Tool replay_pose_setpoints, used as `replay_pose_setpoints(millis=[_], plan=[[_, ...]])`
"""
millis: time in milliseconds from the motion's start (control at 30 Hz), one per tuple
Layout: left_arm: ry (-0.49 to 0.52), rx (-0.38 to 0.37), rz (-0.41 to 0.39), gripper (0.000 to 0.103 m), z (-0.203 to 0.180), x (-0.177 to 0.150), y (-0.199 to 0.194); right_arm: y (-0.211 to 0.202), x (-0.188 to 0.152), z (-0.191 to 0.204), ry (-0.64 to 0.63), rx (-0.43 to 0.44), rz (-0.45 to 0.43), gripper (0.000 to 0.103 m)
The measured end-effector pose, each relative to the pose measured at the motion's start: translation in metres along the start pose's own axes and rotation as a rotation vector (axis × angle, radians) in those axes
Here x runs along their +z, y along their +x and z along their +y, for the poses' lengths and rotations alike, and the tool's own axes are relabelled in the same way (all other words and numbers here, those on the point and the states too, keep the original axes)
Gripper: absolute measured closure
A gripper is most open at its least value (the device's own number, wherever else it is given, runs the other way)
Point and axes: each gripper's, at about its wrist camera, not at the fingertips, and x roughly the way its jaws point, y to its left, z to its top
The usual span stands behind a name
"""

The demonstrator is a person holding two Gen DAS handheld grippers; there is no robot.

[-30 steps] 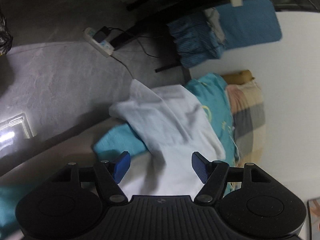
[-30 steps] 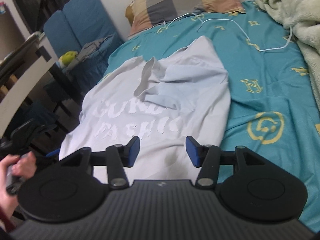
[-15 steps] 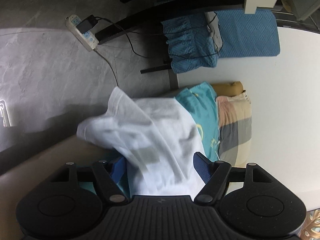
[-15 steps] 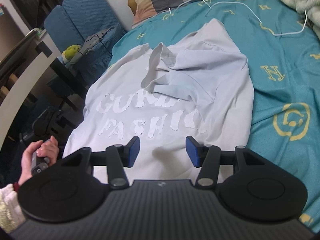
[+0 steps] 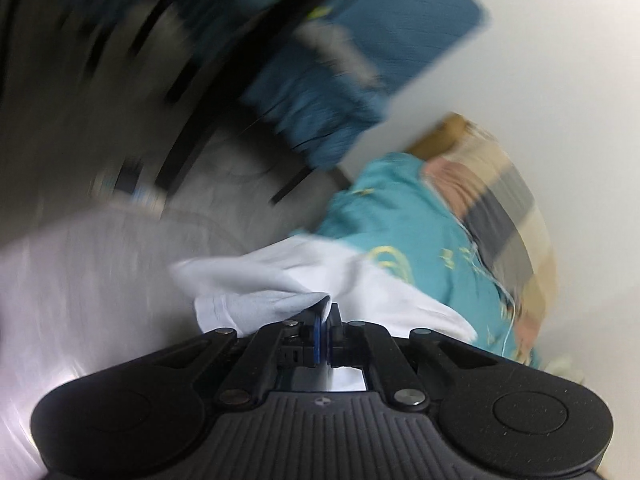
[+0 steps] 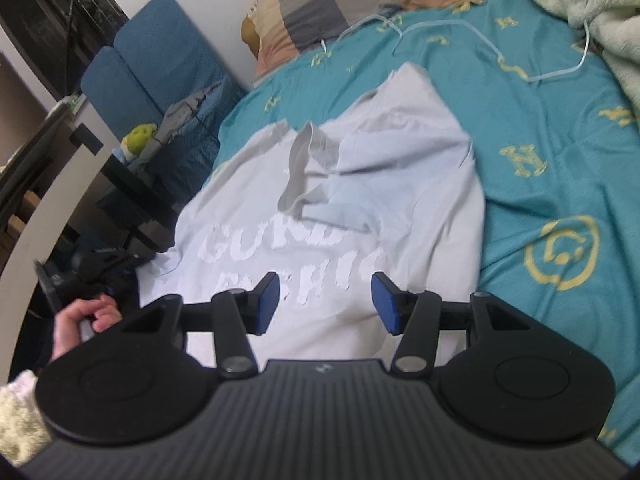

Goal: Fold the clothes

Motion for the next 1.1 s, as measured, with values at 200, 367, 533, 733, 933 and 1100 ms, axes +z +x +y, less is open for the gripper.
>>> replay_pose_setpoints(millis=[200,367,533,733,933,1100], plan=[[0.439,-0.036,-0.037,0.1,-0.124,-0.031,-0.02,-0.018,0.008,-0.011,0.017,-0.029,-0.021,0.049],[0.729,-0.093,0.037,0.1,-0.197,-0.104,-0.009,-0.029,0.014,-0.024,0.042,-0.038,-0.043,0.049],[0.791,-0.091,0.152,0.098,-0.208,-0.174,0.026,-0.028,0.017,-0.036,0.06,-0.039,-0.048,0.049],[0.781,-0.105,0.182,0.078,-0.192,-0.194,0.028,-0.027,0.02,-0.05,0.082,-0.04,-0.054,0.048],[0.779,-0.14,0.184,0.052,-0.183,-0.196,-0.012,-0.03,0.022,-0.048,0.054,-0.003,-0.082,0.048],[0.76,-0.139,0.151,0.049,-0.166,-0.188,-0.088,-0.035,0.02,-0.031,-0.02,0.056,-0.121,0.048]])
